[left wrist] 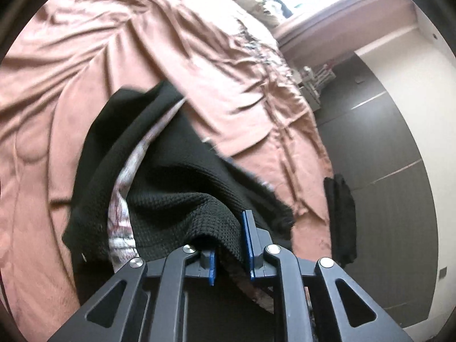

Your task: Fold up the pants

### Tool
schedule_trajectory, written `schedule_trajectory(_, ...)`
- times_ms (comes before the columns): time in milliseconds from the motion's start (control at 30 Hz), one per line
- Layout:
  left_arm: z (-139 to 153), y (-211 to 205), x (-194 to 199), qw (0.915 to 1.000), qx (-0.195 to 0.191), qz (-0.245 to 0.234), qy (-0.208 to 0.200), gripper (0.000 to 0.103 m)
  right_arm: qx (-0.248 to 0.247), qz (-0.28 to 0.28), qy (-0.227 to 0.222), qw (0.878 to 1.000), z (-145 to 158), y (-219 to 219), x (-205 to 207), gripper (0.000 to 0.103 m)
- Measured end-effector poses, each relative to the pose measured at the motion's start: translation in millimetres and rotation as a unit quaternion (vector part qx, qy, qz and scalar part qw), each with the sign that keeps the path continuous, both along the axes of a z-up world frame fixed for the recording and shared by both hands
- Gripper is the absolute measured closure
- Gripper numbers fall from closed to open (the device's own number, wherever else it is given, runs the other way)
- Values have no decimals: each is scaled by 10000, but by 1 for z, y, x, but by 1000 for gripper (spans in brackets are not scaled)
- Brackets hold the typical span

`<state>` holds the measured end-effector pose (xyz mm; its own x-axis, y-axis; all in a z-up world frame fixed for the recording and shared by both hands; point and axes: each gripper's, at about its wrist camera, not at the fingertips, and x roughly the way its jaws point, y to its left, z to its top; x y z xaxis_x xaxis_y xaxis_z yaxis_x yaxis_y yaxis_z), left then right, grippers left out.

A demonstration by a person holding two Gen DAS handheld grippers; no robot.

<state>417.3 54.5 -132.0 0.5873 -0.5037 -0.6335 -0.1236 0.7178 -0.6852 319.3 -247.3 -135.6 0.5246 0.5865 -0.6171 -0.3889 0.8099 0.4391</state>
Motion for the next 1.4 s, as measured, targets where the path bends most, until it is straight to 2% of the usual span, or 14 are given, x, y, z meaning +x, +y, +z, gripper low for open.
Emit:
schedule_trajectory(300,25,-36,49,9983,311,-478,-98,86,82,79,-52,9999,-2,-4,4,96)
schedule_trajectory(467,30,-62,77,9963,483,-710,12,85,138,80,-36,9999,-2,-5,6,96)
schedule_trajectory(533,30,-72,89,9946,621,-819,115,79,160,73,-34,9998,-2,-5,7,96)
schedule_trajectory(600,28,-79,95,9937,633,-907,157,61,213,56,-19,9998,-2,-7,10,96)
schedule_trajectory(633,27,-82,98,9930,639,-974,179,57,247,44,-3,9997,-2,-8,11,96)
schedule_trajectory(700,26,-88,103,9912,638,-1138,216,36,361,17,70,9993,-3,-11,13,96)
schedule_trajectory(900,31,-99,97,9859,748,-1477,247,15,441,-97,207,9988,-8,-15,19,96)
schedule_trajectory(1133,37,-87,70,9818,688,-1726,385,11,442,-141,246,9986,-8,-14,19,96)
schedule_trajectory(1267,50,-71,55,9827,729,-1678,289,9,444,-163,233,9986,-7,-13,19,96)
schedule_trajectory(1400,56,-53,45,9822,1119,-1490,221,8,435,-170,220,9987,-6,-13,17,96)
